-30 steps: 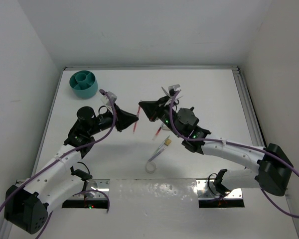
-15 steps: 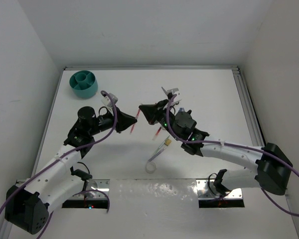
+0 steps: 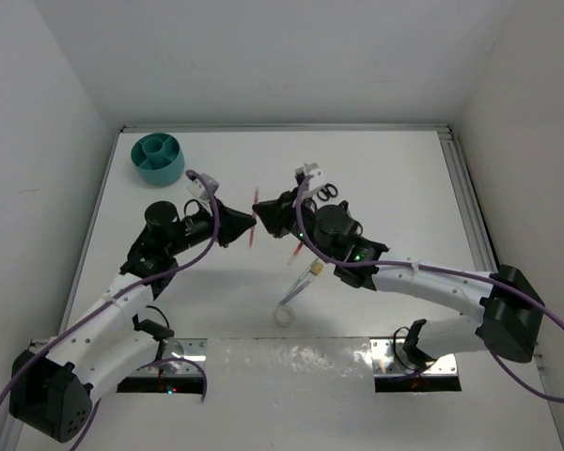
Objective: Sort the stationery into containers
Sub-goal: Close the pen cap on the pen.
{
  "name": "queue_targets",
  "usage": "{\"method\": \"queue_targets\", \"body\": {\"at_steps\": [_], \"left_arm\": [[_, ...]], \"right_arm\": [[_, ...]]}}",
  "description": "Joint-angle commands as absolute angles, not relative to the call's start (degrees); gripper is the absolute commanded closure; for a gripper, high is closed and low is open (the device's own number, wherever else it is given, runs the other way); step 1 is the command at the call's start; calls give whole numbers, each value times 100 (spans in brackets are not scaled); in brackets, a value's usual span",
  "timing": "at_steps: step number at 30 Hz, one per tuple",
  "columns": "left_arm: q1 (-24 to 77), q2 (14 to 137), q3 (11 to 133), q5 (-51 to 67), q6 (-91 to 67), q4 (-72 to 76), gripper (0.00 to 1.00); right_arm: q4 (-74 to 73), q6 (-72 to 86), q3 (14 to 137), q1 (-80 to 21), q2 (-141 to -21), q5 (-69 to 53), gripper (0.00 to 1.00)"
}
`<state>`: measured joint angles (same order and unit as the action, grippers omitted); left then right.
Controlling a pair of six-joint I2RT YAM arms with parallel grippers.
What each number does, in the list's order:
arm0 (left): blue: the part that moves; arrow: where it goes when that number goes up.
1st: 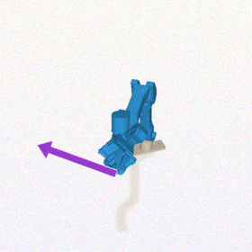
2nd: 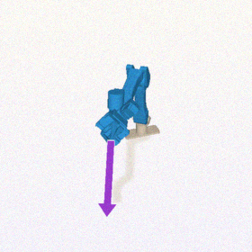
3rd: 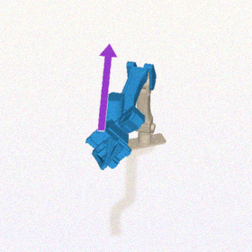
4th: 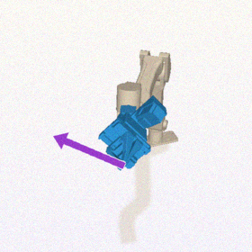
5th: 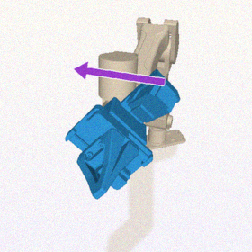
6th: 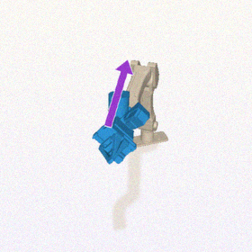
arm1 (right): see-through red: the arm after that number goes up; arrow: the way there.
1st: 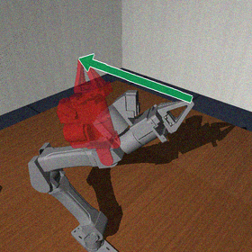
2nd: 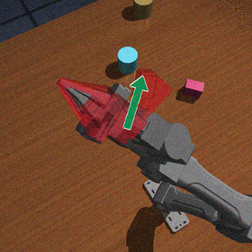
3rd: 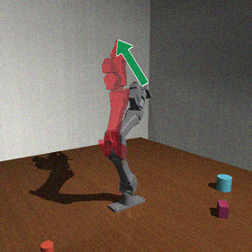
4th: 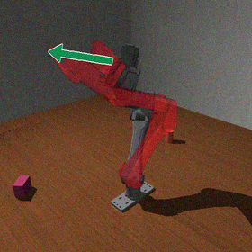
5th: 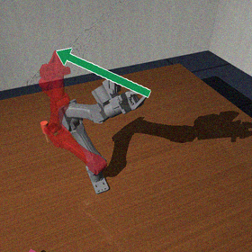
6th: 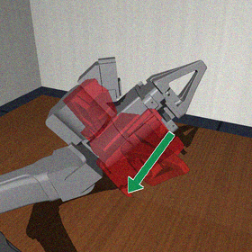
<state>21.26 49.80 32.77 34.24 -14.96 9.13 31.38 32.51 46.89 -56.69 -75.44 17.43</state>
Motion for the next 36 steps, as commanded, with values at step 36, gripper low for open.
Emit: {"method": "queue_targets", "body": {"at_steps": [36], "left_arm": [[2013,4544,3516,3331,-580,1995,100]], "right_arm": [[483,2056,7023,-5651,-7831,1256,50]]}}
